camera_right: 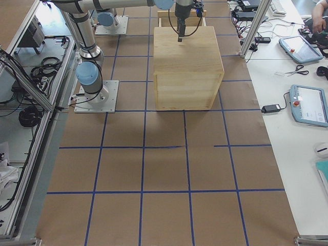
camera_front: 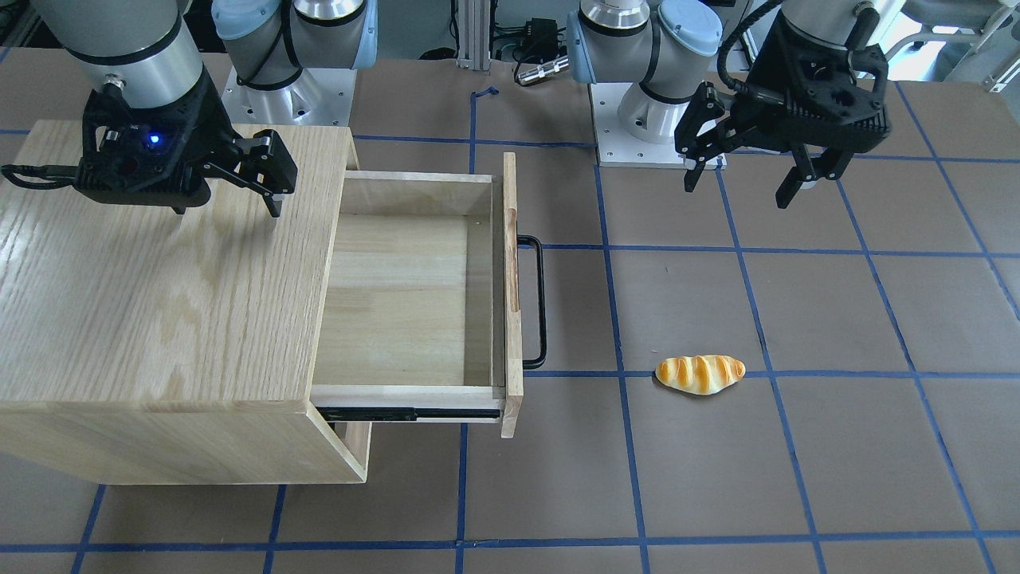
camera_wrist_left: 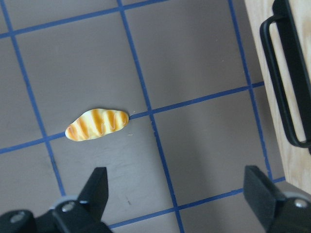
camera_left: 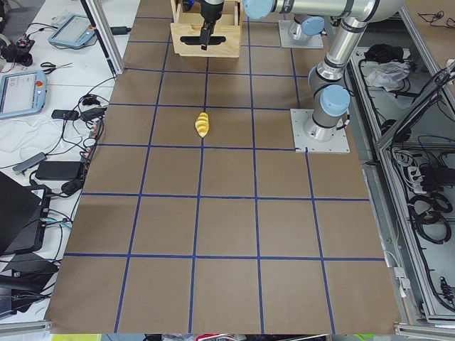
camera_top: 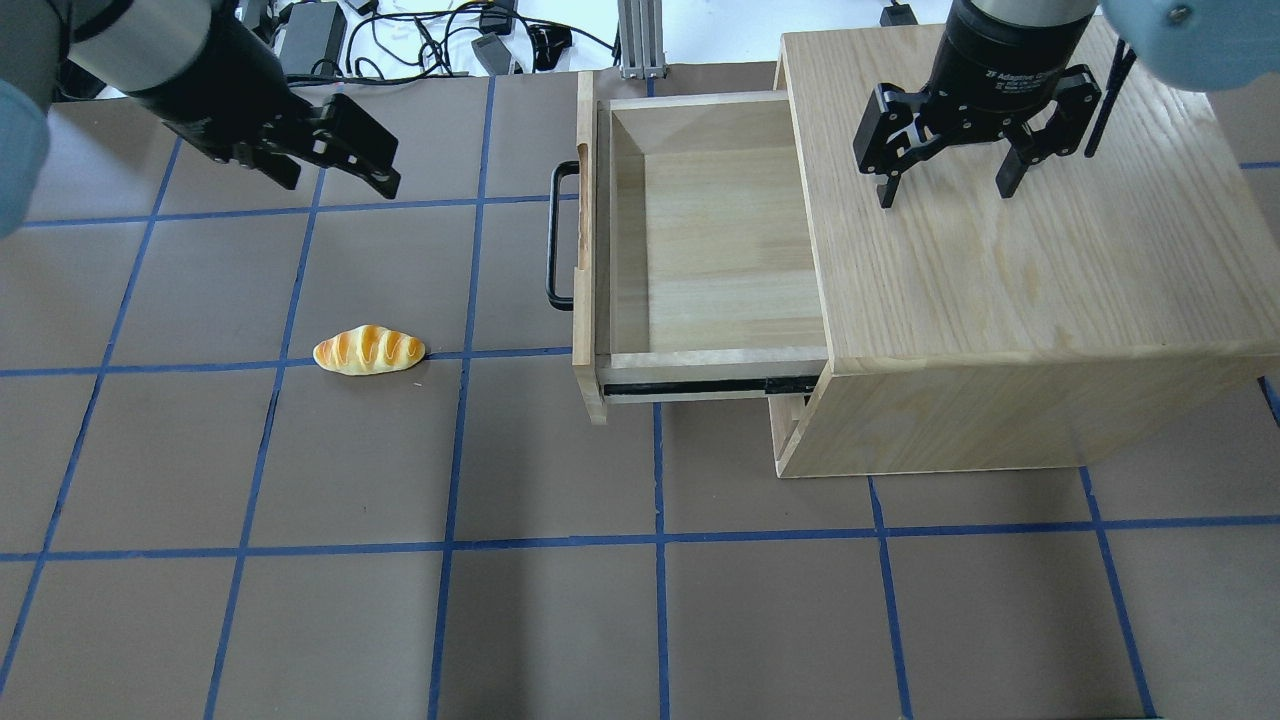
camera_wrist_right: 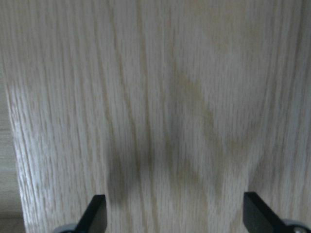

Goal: Open upper drawer

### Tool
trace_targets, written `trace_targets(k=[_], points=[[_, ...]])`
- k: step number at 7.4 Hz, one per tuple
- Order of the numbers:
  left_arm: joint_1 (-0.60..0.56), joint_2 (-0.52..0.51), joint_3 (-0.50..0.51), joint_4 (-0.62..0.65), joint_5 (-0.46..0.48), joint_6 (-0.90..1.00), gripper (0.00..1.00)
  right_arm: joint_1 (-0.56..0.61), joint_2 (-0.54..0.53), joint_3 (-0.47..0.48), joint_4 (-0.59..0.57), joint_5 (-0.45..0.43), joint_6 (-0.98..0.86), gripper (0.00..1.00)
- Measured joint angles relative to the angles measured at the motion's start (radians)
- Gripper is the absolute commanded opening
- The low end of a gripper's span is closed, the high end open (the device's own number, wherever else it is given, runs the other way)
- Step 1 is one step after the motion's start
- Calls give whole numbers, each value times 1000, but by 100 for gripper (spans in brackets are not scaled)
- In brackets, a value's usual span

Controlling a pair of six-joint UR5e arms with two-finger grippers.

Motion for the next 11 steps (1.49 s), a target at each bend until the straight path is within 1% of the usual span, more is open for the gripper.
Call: trace_targets(k=[2,5,7,9,11], points=[[-4,-7,17,-22,34,-77,100,0,0,-1,0,0,0,100],[-5,-7,27,-38,40,-93,100,0,0,-1,0,0,1,100],[-1,-18,70,-89,35,-94,100,0,0,-1,0,0,0,100],[9,-24,93,-118,-2,-93,100,0,0,-1,0,0,1,100],[11,-17,73,-120,-36,-92,100,0,0,-1,0,0,0,100]])
